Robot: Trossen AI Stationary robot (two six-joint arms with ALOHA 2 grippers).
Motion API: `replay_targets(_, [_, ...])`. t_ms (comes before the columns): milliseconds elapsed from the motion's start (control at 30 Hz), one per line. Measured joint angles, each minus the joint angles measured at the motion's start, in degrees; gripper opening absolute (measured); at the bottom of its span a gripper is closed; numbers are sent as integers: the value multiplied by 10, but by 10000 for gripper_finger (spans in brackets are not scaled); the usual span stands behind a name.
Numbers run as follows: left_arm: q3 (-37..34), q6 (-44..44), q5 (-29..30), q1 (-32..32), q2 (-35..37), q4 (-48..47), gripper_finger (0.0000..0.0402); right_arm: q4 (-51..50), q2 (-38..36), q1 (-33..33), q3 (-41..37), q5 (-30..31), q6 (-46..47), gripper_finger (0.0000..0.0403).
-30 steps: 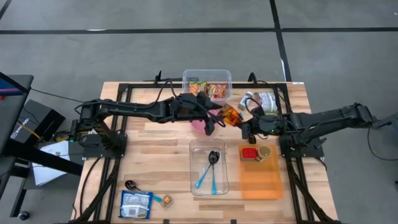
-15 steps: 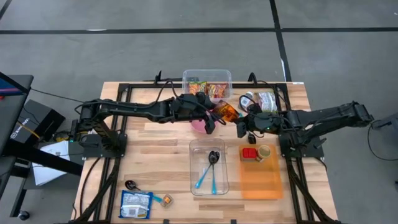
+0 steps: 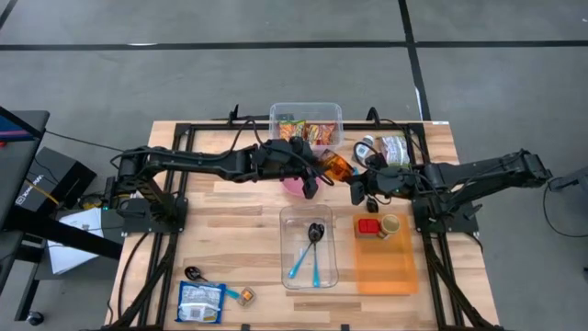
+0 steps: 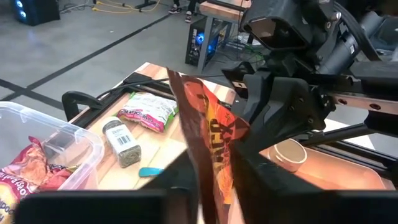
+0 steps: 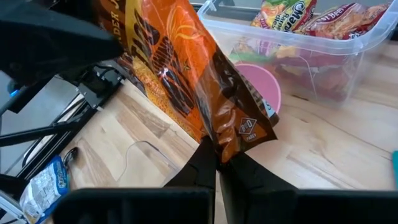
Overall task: Pick & Place Food Item
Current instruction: Put the orange seasoning pack into the orange bin
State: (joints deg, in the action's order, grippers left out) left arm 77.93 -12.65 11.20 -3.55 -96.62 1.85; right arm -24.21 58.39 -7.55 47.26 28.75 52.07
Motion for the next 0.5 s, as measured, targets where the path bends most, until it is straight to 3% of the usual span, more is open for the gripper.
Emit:
replay_targets(133, [0, -4, 0, 0, 0, 0, 10, 0, 0, 0, 0, -1, 0, 0])
replay_targets(300, [0, -4, 0, 0, 0, 1, 2, 1, 0, 0, 0, -2, 0, 11])
replay_targets(500, [0, -1, 0, 0, 0, 1, 1, -4, 0, 0, 0, -2, 0, 86])
